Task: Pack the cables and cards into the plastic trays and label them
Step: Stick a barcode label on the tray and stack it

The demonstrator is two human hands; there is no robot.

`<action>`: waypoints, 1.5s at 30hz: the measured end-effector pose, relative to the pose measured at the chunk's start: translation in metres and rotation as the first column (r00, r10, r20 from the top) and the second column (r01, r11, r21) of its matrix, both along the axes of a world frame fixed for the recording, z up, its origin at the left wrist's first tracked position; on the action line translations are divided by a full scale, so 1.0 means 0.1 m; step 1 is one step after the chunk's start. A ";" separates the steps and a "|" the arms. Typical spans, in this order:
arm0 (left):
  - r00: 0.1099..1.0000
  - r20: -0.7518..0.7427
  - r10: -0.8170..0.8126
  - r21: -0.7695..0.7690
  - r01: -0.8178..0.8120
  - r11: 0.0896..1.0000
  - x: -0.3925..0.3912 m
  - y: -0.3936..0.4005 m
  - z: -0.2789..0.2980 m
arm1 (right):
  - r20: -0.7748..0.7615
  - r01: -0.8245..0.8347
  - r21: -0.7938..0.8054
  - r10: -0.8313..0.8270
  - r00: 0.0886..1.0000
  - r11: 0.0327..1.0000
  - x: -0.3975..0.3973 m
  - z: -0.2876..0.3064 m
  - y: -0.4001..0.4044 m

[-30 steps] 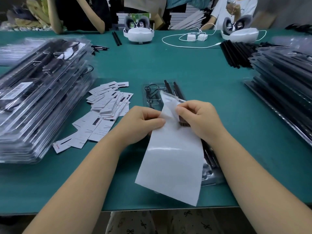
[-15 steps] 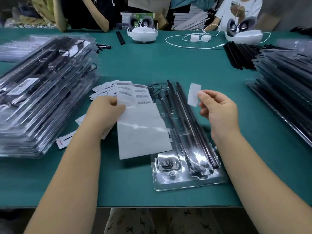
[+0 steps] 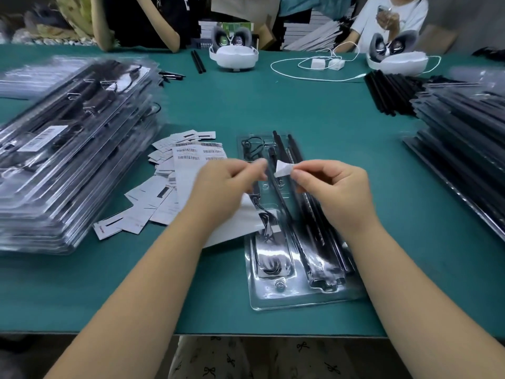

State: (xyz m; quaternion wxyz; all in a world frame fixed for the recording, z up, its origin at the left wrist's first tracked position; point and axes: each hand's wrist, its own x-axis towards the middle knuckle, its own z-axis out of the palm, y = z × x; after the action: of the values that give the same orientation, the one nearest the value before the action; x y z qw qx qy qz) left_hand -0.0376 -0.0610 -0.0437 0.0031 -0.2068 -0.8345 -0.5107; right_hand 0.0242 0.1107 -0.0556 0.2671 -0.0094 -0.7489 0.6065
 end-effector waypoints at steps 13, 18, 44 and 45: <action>0.987 0.118 -0.108 0.181 0.086 0.980 0.05 0.14 -0.07 | 0.255 -0.166 -0.201 0.215 0.943 0.966 -0.12 0.08 0.07; 0.997 0.076 -0.012 0.096 0.004 0.995 0.01 0.15 -0.09 | 0.375 -0.227 -0.024 0.220 0.901 0.973 -0.46 0.27 0.03; 0.989 -0.074 -0.130 -0.745 0.031 0.666 -0.04 0.21 -0.25 | 0.595 -0.015 0.185 -0.100 0.798 0.983 -1.59 0.11 -0.03; 0.989 -0.070 -0.130 -0.744 0.035 0.667 -0.04 0.21 -0.25 | 0.587 -0.017 0.204 -0.109 0.802 0.979 -1.58 0.10 -0.02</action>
State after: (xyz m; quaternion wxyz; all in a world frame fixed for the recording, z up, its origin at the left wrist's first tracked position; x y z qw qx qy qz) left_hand -0.0415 -0.0400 -0.0688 -0.0552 -0.2574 -0.9579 -0.1148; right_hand -0.1342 0.1084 -0.0460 0.0329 -0.1908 -0.8511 0.4879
